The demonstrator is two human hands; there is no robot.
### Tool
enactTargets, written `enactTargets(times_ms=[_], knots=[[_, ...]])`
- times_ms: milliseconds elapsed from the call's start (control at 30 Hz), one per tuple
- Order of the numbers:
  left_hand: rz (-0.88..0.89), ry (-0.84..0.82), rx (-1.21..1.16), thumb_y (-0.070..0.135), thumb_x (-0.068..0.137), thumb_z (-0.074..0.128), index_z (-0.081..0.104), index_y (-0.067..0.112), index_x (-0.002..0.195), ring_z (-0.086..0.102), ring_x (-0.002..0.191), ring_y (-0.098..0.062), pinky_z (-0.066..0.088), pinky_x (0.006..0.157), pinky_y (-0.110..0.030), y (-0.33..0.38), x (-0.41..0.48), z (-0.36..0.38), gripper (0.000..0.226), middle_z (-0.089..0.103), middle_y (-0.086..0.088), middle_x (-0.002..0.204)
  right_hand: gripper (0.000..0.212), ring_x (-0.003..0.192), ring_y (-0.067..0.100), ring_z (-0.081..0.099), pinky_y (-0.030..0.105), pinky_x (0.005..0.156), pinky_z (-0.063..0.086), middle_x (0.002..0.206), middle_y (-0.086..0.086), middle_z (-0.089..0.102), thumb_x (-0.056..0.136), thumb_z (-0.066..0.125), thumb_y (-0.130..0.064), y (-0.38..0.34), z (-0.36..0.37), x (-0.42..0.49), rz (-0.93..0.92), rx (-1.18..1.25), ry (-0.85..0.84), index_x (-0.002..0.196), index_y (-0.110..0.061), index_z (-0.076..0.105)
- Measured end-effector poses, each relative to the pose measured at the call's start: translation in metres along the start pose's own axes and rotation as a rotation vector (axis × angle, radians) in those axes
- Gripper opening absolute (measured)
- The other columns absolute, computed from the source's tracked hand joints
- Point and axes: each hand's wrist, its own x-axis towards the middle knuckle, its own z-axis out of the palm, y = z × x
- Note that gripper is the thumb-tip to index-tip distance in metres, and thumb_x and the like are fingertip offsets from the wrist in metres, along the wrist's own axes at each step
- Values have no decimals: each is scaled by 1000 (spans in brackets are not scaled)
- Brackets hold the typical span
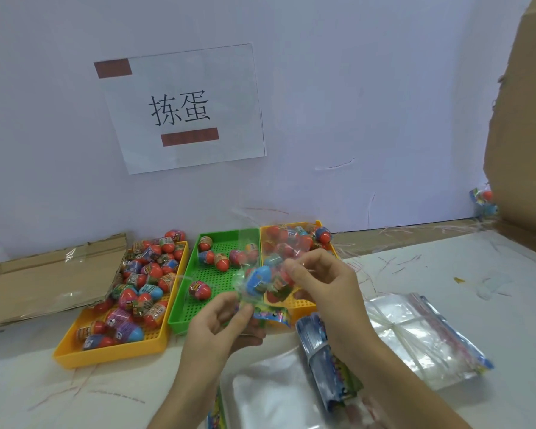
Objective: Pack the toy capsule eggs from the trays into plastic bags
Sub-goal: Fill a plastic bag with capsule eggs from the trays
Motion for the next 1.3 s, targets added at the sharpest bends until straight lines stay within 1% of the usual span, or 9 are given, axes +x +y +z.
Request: enactTargets(times_ms=[233, 400, 500, 667, 867, 1033, 1133, 1233, 1300], knots=[[20, 20, -43, 39, 73, 69, 80, 32, 73, 73, 71, -23, 63, 66, -34, 3, 1, 0, 13, 74, -8, 78, 24, 78, 13, 67, 25, 66, 55, 83, -1, 72, 75, 77, 1, 2, -4, 4, 158, 5, -127, 89, -10, 61], [155, -4, 145, 37, 84, 59, 72, 15, 82, 66, 72, -24, 60, 63, -27, 4, -3, 0, 25, 64, -25, 83, 51, 101, 22, 72, 34, 80, 60, 109, 6, 75, 70, 85, -27, 5, 2, 0, 202, 15, -195, 117, -19, 67], [197, -49, 218, 36, 88, 56, 67, 13, 78, 58, 70, -23, 58, 62, -27, 2, -5, 1, 26, 54, -26, 81, 37, 82, 14, 72, 22, 65, 55, 97, 5, 76, 71, 84, -30, 2, 2, 1, 227, 123, -81, 105, -18, 75], [302, -60, 326, 35, 89, 61, 67, 27, 75, 63, 62, -11, 57, 58, -27, 2, -10, 6, 18, 65, -2, 69, 4, 72, 16, 68, 27, 63, 55, 84, 10, 76, 82, 79, -18, -1, -2, 3, 157, 48, -34, 84, -16, 77], [337, 62, 246, 59, 93, 54, 63, 23, 62, 52, 56, -6, 46, 58, -17, 5, -12, 5, 48, 56, 5, 58, 20, 65, 12, 68, 29, 65, 55, 72, 5, 74, 81, 80, -24, -10, -4, 3, 62, -21, -36, 62, -23, 72], [268, 97, 168, 53, 89, 54, 81, 27, 86, 72, 75, -21, 57, 80, -54, 6, -12, 5, 37, 76, -7, 79, 21, 71, 11, 68, 36, 73, 53, 75, 3, 75, 67, 81, -43, -13, -4, 3, 53, -12, -64, 59, -26, 70], [263, 75, 124, 55, 93, 59, 79, 40, 107, 75, 93, -22, 63, 75, -39, 5, -11, 4, 29, 78, -9, 99, 22, 71, 15, 68, 44, 78, 54, 75, 3, 74, 62, 82, -46, -11, -4, 2, 62, 15, -65, 64, -26, 72], [123, 41, -20, 53, 84, 56, 79, 34, 112, 75, 83, -27, 62, 66, -33, 6, -10, 7, 41, 72, -29, 95, 19, 69, 10, 65, 37, 69, 51, 77, -2, 74, 66, 80, -45, -7, -5, 5, 73, 23, -23, 70, -27, 74], [17, 43, -145, 47, 82, 58, 81, 24, 110, 76, 77, -31, 62, 59, -37, 8, -9, 10, 42, 76, -23, 97, 25, 76, 14, 65, 33, 66, 51, 88, -2, 75, 65, 81, -46, -4, -6, 7, 136, 98, 0, 82, -28, 76]])
